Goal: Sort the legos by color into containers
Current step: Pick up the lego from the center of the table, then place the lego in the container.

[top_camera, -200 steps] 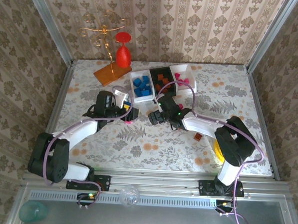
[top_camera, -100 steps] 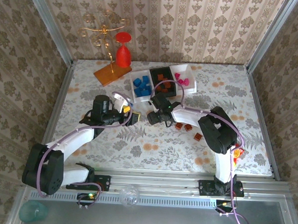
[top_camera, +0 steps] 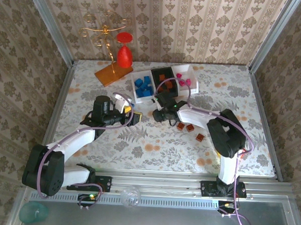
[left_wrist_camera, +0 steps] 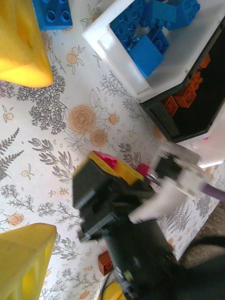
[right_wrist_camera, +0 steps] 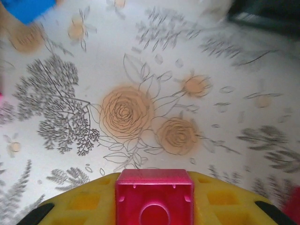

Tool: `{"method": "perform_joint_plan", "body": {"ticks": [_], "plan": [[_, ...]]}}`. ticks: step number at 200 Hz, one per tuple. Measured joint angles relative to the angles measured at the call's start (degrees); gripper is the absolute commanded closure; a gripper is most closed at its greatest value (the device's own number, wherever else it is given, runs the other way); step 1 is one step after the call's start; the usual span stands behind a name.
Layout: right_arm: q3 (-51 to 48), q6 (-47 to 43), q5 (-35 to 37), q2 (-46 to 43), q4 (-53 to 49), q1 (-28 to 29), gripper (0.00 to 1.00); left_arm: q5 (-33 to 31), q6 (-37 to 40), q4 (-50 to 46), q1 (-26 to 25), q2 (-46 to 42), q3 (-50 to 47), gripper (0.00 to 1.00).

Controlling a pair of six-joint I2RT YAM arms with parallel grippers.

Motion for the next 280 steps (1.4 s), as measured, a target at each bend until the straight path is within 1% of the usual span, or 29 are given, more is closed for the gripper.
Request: {"method": "perform_joint_plan", "body": {"ticks": [21, 37, 54, 70, 82, 97, 131, 177, 204, 223, 237, 262, 280], "plan": [[-1.2, 1.2, -1.2, -6.2, 1.5, -4.3, 0.68, -0.8, -1.2, 1.4, -0.9, 0.0, -0.2, 0.22], [-1.3, 2.8, -1.2, -9.4, 3.9, -8.6, 0.68, -3.9, -2.4, 2.7, -2.6, 0.0, -0.2, 0.22], [-1.3, 4.5, -0.2, -10.2, 6.6, -12.6, 0.68, -8.5, -3.3, 3.7, -5.8, 0.5, -0.1, 0.21], [-0.9, 6.3, 1.1, -9.0, 8.4, -16.1, 0.68, -12.0, -3.7, 4.2, -8.9, 2.1, 0.6, 0.21], [0.6, 7.6, 2.3, -6.8, 8.9, -18.3, 0.68, -14.3, -4.0, 4.4, -10.5, 3.6, 1.4, 0.21], [4.8, 8.9, 3.6, -2.1, 9.0, -20.4, 0.68, -16.5, -4.6, 5.2, -12.0, 5.4, 2.5, 0.21], [19.7, 10.2, 5.6, 10.6, 8.2, -22.4, 0.65, -19.6, -5.1, 6.5, -14.8, 8.1, 4.7, 0.21], [37.9, 9.7, 8.3, 23.4, 3.7, -22.6, 0.54, -21.1, -5.9, 6.7, -16.8, 8.6, 5.1, 0.21], [44.3, 8.3, 8.9, 27.2, 0.2, -22.8, 0.42, -21.6, -6.1, 6.7, -17.1, 8.6, 5.1, 0.21], [44.4, 7.3, 8.8, 26.8, -1.2, -22.9, 0.38, -22.6, -6.1, 5.8, -17.1, 7.9, 5.1, 0.20], [40.4, 7.1, 8.2, 24.0, -0.7, -22.8, 0.35, -23.5, -6.1, 5.0, -17.1, 6.8, 5.0, 0.20], [25.4, 6.5, 6.7, 12.8, 0.2, -21.9, 0.32, -23.9, -6.1, 3.1, -16.1, 3.9, 4.6, 0.19], [13.1, 6.2, 6.2, 1.8, 1.4, -19.7, 0.30, -23.4, -6.4, 1.2, -13.2, 1.6, 3.0, 0.19]]}}
